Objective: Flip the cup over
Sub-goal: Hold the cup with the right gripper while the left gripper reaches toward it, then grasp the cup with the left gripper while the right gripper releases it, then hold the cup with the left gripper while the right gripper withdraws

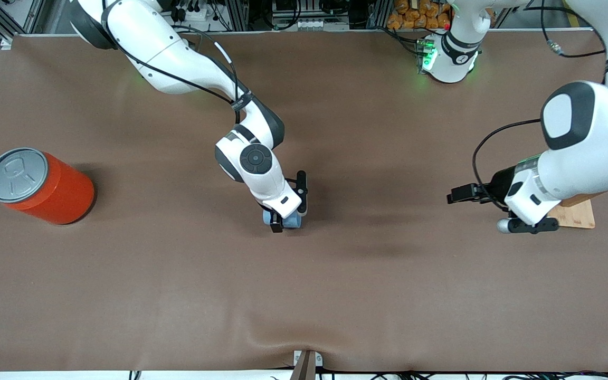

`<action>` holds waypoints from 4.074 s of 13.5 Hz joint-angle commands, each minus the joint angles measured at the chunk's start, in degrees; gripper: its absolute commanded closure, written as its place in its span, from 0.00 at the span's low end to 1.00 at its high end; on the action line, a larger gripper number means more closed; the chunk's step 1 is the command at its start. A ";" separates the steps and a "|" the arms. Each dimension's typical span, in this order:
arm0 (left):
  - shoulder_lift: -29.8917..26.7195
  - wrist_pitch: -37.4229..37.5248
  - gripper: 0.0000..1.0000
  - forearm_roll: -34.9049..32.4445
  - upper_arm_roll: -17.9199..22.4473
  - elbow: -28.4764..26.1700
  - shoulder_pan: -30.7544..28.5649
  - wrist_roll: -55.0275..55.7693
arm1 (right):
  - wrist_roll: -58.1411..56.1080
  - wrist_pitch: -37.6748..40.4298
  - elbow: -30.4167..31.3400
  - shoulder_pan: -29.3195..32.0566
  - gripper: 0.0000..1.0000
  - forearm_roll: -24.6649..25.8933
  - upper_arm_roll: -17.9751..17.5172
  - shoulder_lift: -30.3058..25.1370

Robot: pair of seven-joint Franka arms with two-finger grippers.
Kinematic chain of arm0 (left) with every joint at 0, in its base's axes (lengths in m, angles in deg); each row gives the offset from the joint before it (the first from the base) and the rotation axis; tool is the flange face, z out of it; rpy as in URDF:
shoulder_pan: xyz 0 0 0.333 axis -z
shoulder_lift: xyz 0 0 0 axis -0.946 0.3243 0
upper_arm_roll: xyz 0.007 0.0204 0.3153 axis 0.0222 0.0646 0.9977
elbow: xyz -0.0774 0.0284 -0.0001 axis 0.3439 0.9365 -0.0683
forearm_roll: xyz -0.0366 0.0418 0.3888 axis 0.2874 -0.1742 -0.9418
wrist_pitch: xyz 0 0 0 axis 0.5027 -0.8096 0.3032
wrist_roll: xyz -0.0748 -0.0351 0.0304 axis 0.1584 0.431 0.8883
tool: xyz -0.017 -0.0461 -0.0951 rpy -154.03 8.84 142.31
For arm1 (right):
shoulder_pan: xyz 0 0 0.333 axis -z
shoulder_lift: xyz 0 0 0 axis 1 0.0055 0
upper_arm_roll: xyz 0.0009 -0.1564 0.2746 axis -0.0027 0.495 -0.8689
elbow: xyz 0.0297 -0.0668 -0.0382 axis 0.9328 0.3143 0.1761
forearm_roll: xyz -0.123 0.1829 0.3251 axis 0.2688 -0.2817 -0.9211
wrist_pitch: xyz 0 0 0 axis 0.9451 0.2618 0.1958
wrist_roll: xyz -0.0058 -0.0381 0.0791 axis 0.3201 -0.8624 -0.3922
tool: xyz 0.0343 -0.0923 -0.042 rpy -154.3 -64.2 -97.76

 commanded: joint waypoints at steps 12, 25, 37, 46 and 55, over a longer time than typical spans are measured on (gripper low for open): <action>12.29 -4.76 0.00 37.81 -0.62 -3.46 2.10 -4.66 | 7.04 10.50 -1.14 5.38 0.00 -9.30 -0.69 -5.47; 22.14 -17.78 0.00 69.33 -0.62 -4.95 18.01 -20.27 | 20.57 12.71 -1.66 18.90 0.00 -20.39 -0.16 -13.02; 32.51 -19.62 0.33 86.33 -0.35 0.31 24.08 -45.97 | 23.90 23.26 4.47 35.01 0.00 -25.31 -0.07 -28.29; 32.69 -22.17 0.66 88.86 -0.35 1.91 26.81 -46.06 | 26.29 35.38 11.26 28.78 0.00 -24.44 13.53 -43.70; 25.24 -28.50 1.00 87.66 0.70 1.29 26.11 -40.99 | 38.06 45.41 10.91 29.73 0.00 -16.72 15.22 -47.39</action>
